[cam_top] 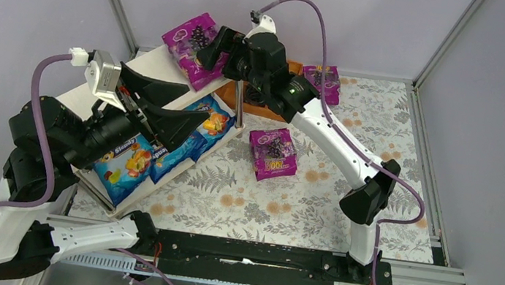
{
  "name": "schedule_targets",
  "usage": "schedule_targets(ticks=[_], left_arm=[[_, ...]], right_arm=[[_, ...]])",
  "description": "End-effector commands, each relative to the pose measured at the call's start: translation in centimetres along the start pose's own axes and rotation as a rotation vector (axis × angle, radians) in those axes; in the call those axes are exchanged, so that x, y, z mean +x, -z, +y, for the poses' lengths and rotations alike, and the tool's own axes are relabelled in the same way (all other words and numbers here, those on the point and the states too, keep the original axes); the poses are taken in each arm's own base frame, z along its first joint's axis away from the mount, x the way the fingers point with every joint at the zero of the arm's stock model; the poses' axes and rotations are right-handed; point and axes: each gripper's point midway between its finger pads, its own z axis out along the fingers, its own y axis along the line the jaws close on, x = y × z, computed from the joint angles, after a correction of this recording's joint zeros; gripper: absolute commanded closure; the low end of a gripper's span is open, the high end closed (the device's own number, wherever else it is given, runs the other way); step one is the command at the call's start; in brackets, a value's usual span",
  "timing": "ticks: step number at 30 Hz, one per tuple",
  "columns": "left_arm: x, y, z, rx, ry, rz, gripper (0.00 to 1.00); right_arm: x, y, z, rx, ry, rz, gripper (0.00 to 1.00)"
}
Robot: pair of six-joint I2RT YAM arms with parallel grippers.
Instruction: Place and organize the candy bags onto the shelf
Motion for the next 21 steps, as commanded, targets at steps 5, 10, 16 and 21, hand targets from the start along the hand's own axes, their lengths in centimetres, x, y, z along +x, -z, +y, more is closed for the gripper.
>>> schedule_targets(ticks=[5,10,16,21], left_arm=[[-1.4,-0.5,-0.8,0.035,0.012,-0.051,0.16],[-1.3,-0.5,-0.9,0.041,0.014,-0.052,0.16],[-1.3,-0.9,-1.2,0.056,0.018,-0.052,0.16],[-1.2,-0.8,-1.2,0.06,0.024,-0.05,0.16]], right_arm=[[-6.2,5.2,2.3,-0.01,0.211,-0.12,0.0],[-7.7,7.2,0.5,0.071,0.259,-0.165,0.0],[-9.3,6.1,-1.0,0.032,0.203,-0.177,0.0],[-8.2,3.6,1.2,-0.097,0.222,-0.127,0.1]])
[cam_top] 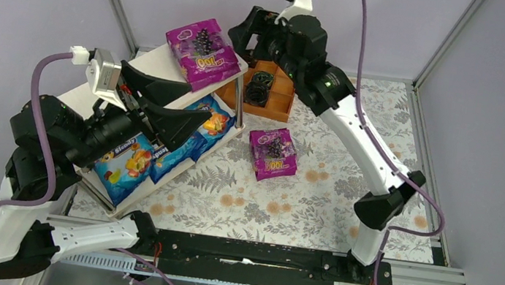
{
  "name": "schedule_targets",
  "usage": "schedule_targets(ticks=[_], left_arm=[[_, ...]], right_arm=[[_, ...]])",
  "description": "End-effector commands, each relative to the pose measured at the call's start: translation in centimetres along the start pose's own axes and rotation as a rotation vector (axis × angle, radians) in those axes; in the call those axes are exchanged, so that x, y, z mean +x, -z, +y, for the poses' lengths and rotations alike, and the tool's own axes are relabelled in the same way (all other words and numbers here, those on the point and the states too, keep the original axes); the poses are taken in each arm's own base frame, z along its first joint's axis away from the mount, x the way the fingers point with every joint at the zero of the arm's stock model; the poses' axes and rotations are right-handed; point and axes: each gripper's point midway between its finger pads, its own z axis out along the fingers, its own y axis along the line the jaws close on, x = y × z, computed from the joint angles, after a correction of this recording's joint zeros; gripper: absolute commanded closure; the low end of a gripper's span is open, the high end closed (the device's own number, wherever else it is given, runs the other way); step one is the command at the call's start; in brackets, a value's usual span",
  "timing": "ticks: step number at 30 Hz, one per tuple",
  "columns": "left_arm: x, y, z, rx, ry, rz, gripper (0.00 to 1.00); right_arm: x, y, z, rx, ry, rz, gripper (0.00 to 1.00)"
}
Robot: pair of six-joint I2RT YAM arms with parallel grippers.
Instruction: Place and organize the candy bags onto the shelf
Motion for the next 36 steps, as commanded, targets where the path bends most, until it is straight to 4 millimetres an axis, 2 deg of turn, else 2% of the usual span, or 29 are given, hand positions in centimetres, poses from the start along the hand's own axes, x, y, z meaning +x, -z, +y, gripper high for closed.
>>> schedule_targets(ticks=[1,3,5,10,14,23,29,32,36], left_arm=[[-0.7,-0.5,-0.6,0.03,0.015,-0.033,0.16],[-0.7,-0.3,-0.5,0.026,0.017,-0.033,0.16],[-0.6,-0.2,-0.5,0.021,0.017,-0.031,0.16],[-0.6,-0.1,-0.5,0.02,0.018,-0.028,0.16],[-0.6,-0.1,-0.3,0.012,0.018,-0.028,0.16],[-0.2,-0.7,-0.2,0.007,0.015,-0.019,0.16],[0.3,-1.2,-0.1,0.007,0.018,-0.008,0.15],[0.7,-1.4,0.0,0.001,0.023,0.003,0.15],[1.2,-1.7,0.1,-0.006,0.035,0.014,0.14]], right_arm=[[0.4,-1.9,3.3,-0.163,0.008,0.012,0.15],[0.9,-2.6,3.9,-0.204,0.028,0.013,0.21],[1.3,-3.5,3.8,-0.223,0.059,0.016,0.21],[2.1,-5.3,2.9,-0.278,0.098,0.035,0.22],[2.5,-6.6,2.1,-0.344,0.045,0.067,0.31],[4.0,-7.2,3.7,-0.514,-0.001,0.132,0.35],[3.1,-7.5,4.0,-0.549,-0.029,0.112,0.33],[2.0,-7.2,4.0,-0.574,-0.054,0.096,0.27],[0.1,-5.9,3.5,-0.589,-0.088,0.097,0.17]])
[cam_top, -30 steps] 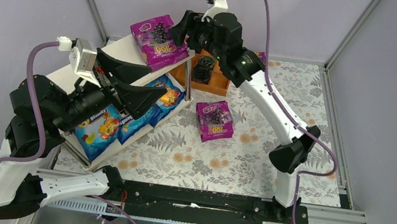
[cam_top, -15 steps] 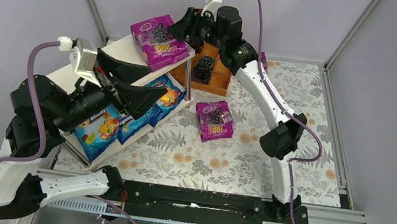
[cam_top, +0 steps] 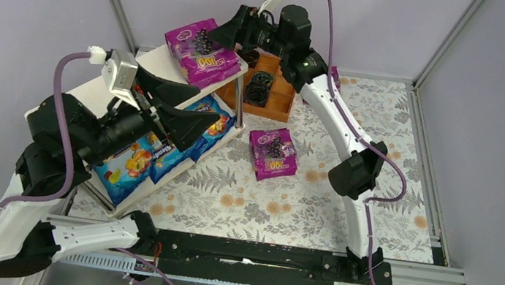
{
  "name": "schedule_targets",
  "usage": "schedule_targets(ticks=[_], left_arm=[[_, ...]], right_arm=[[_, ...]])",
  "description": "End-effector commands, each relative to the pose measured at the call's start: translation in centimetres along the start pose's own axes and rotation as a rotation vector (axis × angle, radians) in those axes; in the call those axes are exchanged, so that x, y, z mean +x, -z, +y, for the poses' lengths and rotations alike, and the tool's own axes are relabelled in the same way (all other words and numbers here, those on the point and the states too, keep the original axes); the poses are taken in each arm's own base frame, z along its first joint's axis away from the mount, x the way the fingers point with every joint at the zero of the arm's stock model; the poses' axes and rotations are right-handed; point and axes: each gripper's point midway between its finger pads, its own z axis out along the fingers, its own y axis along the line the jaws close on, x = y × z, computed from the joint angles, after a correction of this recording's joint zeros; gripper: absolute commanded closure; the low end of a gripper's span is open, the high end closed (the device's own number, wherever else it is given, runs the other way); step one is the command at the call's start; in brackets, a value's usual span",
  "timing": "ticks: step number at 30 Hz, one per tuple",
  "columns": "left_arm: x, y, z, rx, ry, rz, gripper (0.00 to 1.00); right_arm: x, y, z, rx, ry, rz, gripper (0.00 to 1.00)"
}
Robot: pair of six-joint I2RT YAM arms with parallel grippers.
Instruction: Place and organize the candy bags onto the shelf
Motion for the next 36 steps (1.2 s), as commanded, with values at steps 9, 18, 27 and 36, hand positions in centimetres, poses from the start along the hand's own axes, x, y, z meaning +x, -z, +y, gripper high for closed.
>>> schedule_targets(ticks=[9,18,27,36], left_arm=[[2.8,-2.9,-0.5,0.033,0.061,0.066,0.01],[10.0,-6.0,-1.6,0.112,0.224,0.21,0.01],[16.9,-7.8,-2.3,0.173,0.341,0.357,0.01],[20.0,-7.5,-2.1,0.194,0.364,0.395,0.01]], right_arm=[[-2.9,15.4,-2.0,0.356,0.072,-0.071,0.0],[13.1,28.7,-11.4,0.843,0.02,0.13,0.0],[23.8,30.1,-12.3,0.708,-0.156,0.269,0.0],[26.5,29.3,-15.1,0.595,-0.354,0.289,0.14]])
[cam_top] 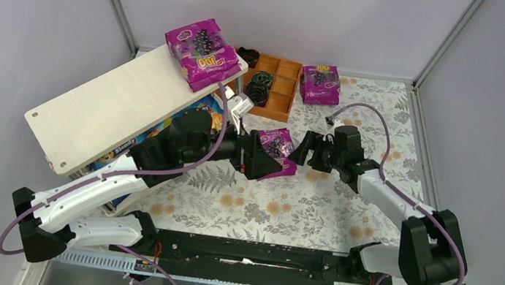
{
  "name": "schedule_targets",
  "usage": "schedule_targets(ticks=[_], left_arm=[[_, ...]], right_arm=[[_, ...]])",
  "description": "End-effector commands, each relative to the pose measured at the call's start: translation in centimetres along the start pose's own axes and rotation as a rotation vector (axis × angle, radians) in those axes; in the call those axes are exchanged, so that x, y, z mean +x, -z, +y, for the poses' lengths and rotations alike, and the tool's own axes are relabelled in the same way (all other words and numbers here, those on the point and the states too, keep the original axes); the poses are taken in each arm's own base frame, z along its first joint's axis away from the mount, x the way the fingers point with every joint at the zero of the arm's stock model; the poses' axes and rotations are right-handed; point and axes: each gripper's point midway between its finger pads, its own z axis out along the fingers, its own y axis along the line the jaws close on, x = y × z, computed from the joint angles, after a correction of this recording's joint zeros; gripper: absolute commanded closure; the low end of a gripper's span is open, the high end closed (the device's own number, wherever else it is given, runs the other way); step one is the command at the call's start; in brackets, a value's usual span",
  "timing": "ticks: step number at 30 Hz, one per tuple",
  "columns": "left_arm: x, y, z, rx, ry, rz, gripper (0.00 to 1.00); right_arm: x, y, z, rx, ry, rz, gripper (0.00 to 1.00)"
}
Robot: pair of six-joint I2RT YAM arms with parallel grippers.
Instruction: Place and organize the candy bags onto the shelf
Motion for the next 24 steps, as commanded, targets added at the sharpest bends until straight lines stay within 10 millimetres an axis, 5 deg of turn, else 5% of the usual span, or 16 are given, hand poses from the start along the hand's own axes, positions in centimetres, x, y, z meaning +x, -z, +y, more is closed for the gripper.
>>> schedule_targets(ticks=[1,14,24], left_arm=[[-1.4,0.3,-2.0,0.09,-0.034,-0.058,0.01],[-3.3,4.9,-0.4,-0.053,-0.242,-0.158,0.01],[-2.0,4.0,0.2,-0.049,-0.331,-0.069,0.01]], right_arm=[[-0.5,-1.4,0.7,-0.12,-0.059,0.012,0.15],[1.8,-6.1,-0.8,-0.147,-0.158,0.163,0.46],[2.1,-4.0,-0.6,-0.125,-0.136,0.157,0.92]])
